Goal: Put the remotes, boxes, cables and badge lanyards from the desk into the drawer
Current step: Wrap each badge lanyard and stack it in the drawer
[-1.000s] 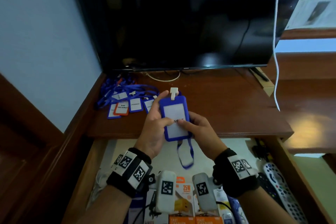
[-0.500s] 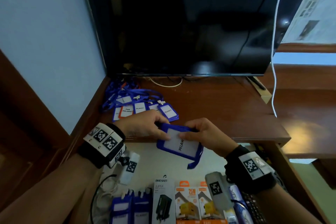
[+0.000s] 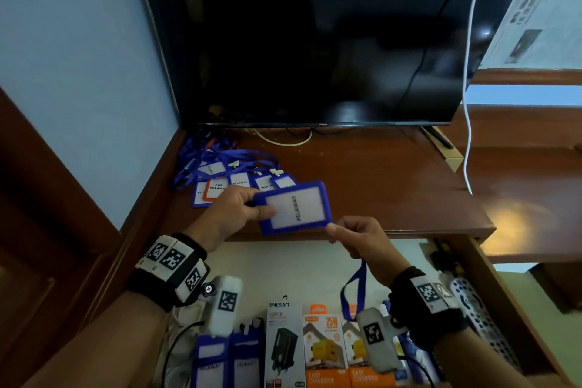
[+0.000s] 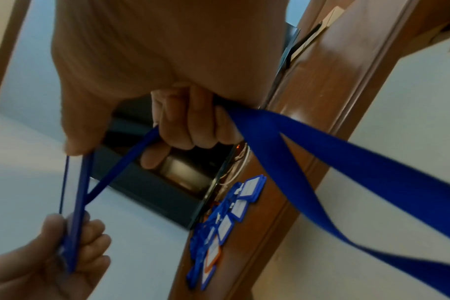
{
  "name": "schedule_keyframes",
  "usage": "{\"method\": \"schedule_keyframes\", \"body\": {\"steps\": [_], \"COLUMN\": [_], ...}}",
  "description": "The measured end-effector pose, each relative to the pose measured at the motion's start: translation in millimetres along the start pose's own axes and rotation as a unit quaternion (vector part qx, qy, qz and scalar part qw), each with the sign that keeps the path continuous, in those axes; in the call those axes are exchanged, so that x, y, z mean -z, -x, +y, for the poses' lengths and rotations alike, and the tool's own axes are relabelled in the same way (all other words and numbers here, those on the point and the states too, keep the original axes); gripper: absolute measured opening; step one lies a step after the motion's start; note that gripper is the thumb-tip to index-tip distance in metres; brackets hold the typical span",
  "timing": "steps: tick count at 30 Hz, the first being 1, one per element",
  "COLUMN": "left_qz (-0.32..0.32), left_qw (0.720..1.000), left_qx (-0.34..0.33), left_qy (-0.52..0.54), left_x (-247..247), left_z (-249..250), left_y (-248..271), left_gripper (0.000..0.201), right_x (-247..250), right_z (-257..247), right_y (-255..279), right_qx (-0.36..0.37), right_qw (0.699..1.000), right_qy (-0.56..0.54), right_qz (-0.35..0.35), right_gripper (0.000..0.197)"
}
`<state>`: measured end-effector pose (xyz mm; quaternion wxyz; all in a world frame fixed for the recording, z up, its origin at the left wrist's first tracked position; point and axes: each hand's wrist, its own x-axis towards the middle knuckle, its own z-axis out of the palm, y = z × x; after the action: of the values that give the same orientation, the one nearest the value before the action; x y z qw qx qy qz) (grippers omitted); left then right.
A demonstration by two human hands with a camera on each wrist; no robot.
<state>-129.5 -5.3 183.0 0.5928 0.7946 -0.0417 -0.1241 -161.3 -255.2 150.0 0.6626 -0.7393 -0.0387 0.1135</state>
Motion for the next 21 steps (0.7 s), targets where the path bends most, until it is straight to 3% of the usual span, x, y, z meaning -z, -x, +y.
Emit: {"method": "schedule_keyframes", "body": {"steps": [4,6,8,10,12,17,21], "left_qz": [0.124,0.187,0.207,0.170,0.092,-0.080,-0.173], "left_qw": [0.990,0.978,0.972,0.983,0.993,0.980,0.966], "left_qx": [0.016,0.022,0.042,0.057,0.055,0.026,0.062], "left_qy": [0.070,0.087,0.099,0.049,-0.046,-0.178,-0.184], "left_x": [-7.2,-17.3,-33.2,-53.0,-70.7,-84.3,-70.5], "left_z": [-8.2,-9.4,-12.7,-21.6,-33.6,-47.0,-39.3], "left_y": [-2.8,-4.8,-4.9,-1.5,0.9,10.3,16.9], "left_gripper": [0.002,0.003,0.008,0.012,0.012,0.007,0.005], "right_x": [3.4,-0.1,-8.1,-18.8,-25.4,-13.8,3.3], "right_z": [4.0,-0.9,-9.7,-21.2,-31.4,-33.1,-9.5], "right_y": [1.3,1.9,4.6,8.6,9.0,-2.9,-4.8], "right_qx": [-0.011,-0.007,0.011,0.038,0.052,0.014,-0.043], "right_qw": [1.000,0.999,0.993,0.984,0.980,0.973,0.975], "right_qy": [0.015,0.051,0.092,0.118,0.129,0.213,0.211], "right_qz": [0.015,-0.016,-0.068,-0.125,-0.142,-0.093,-0.048], "right_gripper": [0.029,0.029,0.028,0.025,0.021,0.019,0.021]}}
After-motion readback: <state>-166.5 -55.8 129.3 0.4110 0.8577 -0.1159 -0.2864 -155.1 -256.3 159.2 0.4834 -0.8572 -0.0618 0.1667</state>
